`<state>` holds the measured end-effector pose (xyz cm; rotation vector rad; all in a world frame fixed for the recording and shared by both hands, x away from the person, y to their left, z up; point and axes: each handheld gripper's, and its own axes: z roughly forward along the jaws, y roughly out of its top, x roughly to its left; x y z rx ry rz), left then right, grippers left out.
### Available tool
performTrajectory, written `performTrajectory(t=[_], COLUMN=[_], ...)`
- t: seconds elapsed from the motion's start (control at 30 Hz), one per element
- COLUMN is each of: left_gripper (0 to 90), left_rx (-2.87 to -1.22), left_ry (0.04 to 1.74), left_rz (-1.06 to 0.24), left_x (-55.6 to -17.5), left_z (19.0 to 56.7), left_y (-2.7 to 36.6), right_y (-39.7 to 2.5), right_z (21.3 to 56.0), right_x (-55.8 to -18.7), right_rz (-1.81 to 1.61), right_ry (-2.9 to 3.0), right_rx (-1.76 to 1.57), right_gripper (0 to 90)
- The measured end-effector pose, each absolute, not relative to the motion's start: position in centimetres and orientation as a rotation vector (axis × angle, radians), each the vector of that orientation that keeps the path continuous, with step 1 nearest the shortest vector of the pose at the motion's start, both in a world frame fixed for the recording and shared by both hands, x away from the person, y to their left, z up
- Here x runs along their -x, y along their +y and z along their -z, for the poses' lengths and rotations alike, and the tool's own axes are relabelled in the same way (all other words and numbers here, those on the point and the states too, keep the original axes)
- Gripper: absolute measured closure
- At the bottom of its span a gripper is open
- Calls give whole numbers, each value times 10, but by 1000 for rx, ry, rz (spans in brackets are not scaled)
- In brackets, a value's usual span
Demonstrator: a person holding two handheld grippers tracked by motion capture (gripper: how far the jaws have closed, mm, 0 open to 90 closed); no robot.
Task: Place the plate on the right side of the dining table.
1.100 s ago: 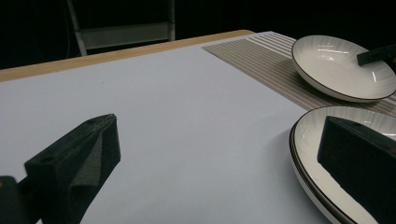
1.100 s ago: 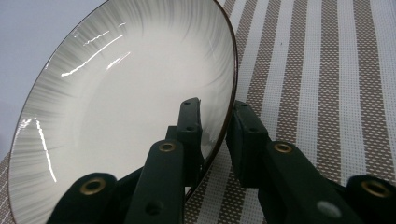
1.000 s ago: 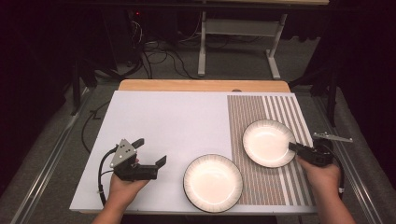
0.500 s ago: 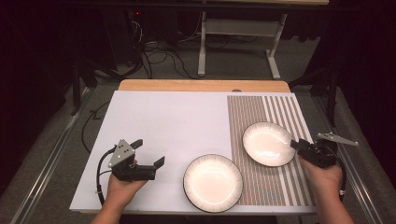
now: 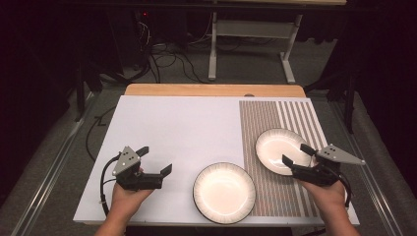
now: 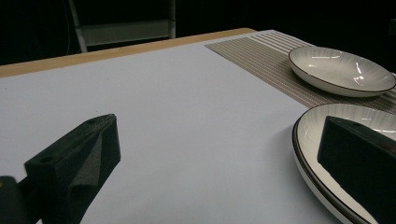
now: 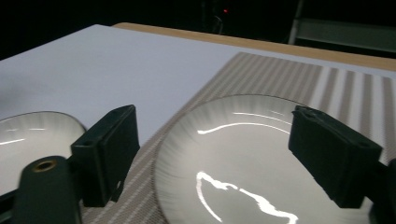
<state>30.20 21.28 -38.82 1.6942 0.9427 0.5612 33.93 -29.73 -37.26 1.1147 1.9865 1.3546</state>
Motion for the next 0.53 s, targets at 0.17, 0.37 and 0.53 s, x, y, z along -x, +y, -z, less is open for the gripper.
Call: performTrajectory(t=[0.17,0.37,0.53], left_gripper=[2,2,2], left_rx=[-1698,-1694,-1695], left_ry=[931,913,910], left_rz=[-559,-541,-547], left_x=[-300,-297,-295], left_z=[388,386,386], left_y=[211,205,205], right_y=[-267,-243,-240], right_z=[371,371,372], right_x=[-327,-312,-309], right_rz=[-1413,-1441,-1434], right_ry=[2027,2065,2076], right_rx=[-1031,-926,-906], right_gripper=[6,6,6])
